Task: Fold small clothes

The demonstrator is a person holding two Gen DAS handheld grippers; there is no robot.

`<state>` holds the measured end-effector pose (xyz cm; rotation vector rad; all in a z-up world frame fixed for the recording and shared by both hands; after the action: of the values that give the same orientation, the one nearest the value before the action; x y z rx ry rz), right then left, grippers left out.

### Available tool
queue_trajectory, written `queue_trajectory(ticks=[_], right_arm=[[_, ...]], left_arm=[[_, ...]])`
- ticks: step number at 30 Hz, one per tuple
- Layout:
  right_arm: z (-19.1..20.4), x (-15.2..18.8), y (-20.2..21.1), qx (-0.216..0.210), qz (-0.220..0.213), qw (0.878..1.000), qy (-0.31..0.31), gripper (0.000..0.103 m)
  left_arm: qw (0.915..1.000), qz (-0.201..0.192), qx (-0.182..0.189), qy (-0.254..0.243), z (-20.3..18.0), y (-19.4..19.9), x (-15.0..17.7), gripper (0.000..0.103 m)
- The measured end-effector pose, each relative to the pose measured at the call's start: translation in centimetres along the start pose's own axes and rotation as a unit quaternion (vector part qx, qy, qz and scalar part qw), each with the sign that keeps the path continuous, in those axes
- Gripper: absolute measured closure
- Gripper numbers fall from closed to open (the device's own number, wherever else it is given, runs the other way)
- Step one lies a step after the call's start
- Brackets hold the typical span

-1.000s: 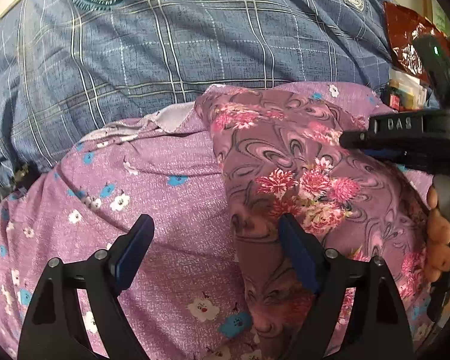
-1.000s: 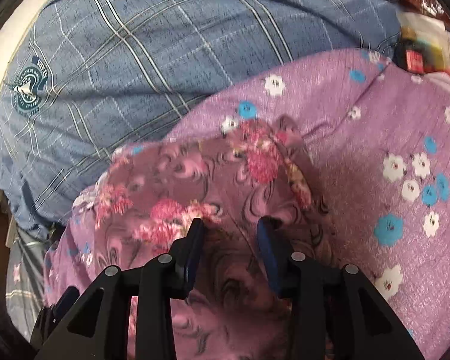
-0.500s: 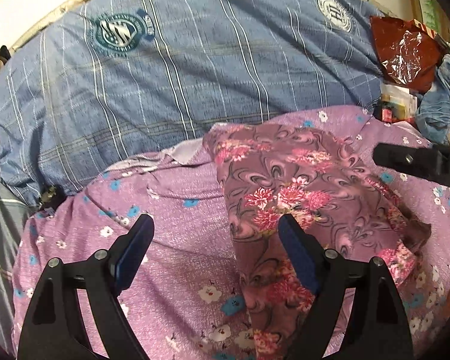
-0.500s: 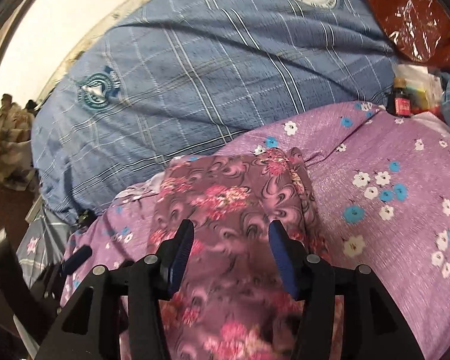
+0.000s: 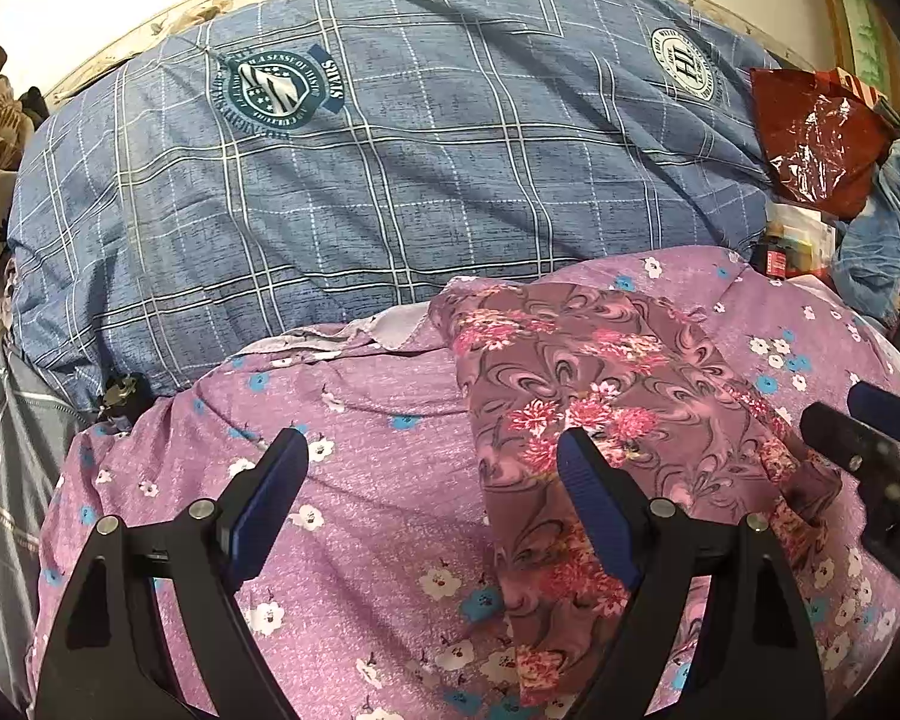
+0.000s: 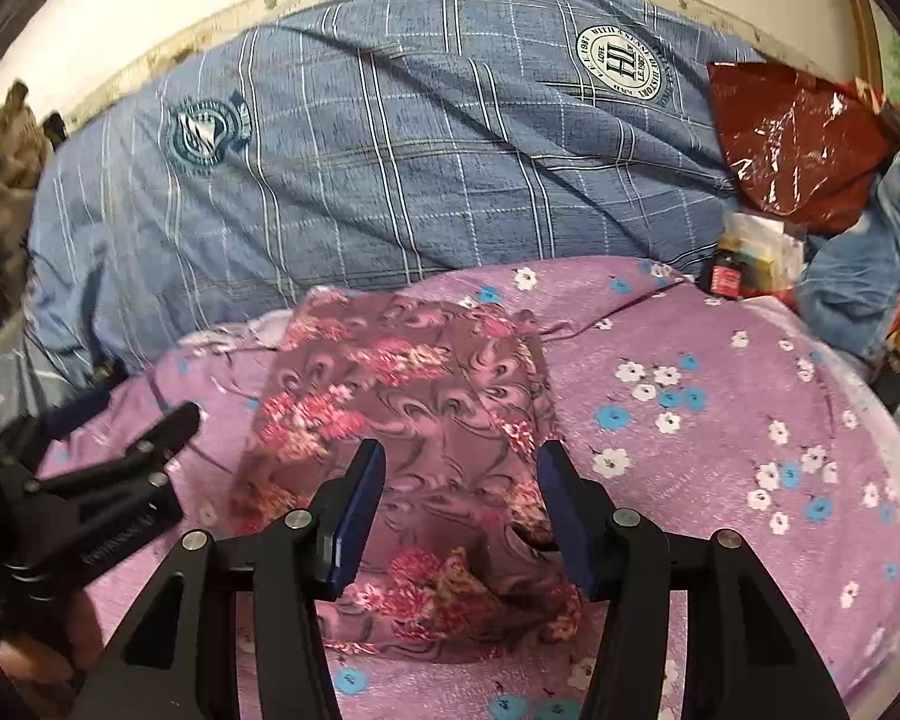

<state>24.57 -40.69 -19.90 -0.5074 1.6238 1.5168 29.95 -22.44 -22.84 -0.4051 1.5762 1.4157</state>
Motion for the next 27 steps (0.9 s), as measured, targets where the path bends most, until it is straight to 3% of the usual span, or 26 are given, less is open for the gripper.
queue_trajectory(ticks=[16,27], right_arm=[[1.6,1.0,-3.0,0.019,0.028,0.998,0.051,0.047],[0.9,0.4,-2.5,0.036,0.013,0.997,0.067,0.047]], left_arm=[[0.9997,0.019,-0.008,0.011,0.4,-1.9,0.8,0.017],[0.9995,0.030,-0.011,0.005,-0.3,-2.9,1.4,0.017]])
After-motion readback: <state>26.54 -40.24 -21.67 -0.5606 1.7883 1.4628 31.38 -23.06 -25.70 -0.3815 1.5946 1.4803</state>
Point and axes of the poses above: each gripper's, at about its wrist camera, not at the fingertips, and y roughly against the way its jaws point, z to its left, x to its underside, the point moved 7 cm from there along -y, roughly the way its jaws point, and after that the axes turned 1 degree about x, right-handed, at the moved point
